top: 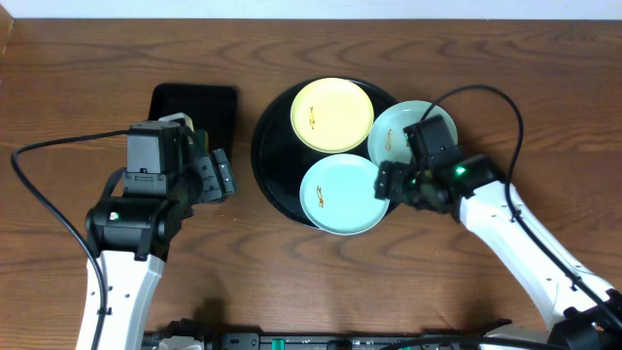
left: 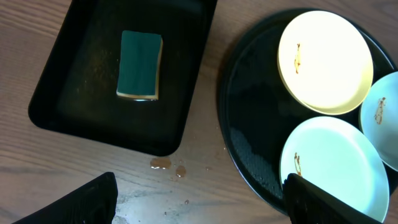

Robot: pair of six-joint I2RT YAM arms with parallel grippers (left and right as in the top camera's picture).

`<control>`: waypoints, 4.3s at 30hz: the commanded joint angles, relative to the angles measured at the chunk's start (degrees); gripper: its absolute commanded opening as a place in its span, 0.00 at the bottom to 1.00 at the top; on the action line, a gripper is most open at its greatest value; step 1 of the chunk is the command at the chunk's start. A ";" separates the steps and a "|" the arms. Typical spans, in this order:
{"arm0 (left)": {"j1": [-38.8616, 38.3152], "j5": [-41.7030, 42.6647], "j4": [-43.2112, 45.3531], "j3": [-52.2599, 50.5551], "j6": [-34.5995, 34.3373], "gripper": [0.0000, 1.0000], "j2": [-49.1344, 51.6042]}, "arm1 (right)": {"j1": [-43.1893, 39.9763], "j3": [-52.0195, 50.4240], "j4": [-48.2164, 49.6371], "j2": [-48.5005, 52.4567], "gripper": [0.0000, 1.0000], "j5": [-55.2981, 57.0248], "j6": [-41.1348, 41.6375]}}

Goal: Clean dirty plates on tray and stack at the side
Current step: 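Move left gripper over the sponge and right gripper toward the plates, then grasp the rim of the right pale blue plate with the right gripper, then lower left gripper onto the green sponge and grasp it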

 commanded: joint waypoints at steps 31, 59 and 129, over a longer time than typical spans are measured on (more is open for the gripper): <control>0.02 -0.90 -0.20 0.66 -0.28 0.85 2.40 | 7.32 9.18 -4.90 15.54 0.38 11.67 0.96; 0.02 -0.90 -0.83 0.68 -0.28 0.85 2.40 | 7.02 5.33 -1.55 18.23 0.18 11.85 4.37; 4.22 -10.32 20.13 0.31 2.56 0.91 29.92 | 11.56 9.86 2.91 8.81 0.01 14.10 -9.38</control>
